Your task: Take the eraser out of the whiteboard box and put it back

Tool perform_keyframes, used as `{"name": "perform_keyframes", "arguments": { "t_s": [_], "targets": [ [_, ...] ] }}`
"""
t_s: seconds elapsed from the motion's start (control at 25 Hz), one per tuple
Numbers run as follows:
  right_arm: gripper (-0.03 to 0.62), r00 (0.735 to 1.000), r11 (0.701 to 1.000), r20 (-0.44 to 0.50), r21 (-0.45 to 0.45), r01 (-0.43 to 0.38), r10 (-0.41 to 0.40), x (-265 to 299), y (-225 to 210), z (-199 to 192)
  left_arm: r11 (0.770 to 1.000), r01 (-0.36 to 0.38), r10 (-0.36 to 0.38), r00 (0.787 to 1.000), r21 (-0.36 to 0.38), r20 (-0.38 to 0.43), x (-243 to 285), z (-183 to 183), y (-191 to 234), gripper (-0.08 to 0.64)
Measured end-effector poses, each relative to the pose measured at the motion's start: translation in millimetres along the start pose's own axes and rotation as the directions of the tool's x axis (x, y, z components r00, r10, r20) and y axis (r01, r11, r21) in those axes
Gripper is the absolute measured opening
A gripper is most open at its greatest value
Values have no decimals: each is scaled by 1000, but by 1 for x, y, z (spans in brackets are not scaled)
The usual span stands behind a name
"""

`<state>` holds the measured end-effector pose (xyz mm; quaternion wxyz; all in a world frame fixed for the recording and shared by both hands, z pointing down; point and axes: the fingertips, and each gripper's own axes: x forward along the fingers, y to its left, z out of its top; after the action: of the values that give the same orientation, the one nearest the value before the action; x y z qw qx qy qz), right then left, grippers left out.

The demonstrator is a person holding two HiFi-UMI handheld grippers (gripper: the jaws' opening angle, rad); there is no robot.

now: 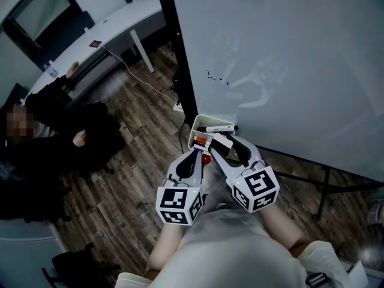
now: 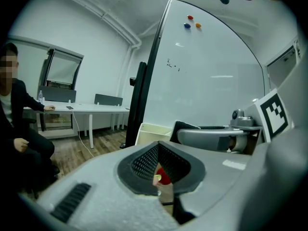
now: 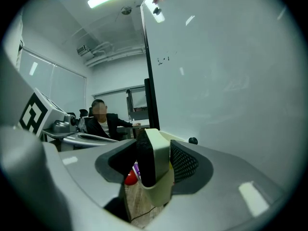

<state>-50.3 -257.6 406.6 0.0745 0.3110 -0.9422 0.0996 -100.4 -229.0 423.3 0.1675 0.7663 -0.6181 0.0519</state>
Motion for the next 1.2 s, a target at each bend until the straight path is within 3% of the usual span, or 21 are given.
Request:
{"name": "perform_keyframes", "arguments": {
  "t_s": [1.2],
  "targets": [
    [190,998,997,53,-68,46,-43,-14,8,17,1000,6,-6,1000,6,23,-14,4,-4,5]
  ]
}}
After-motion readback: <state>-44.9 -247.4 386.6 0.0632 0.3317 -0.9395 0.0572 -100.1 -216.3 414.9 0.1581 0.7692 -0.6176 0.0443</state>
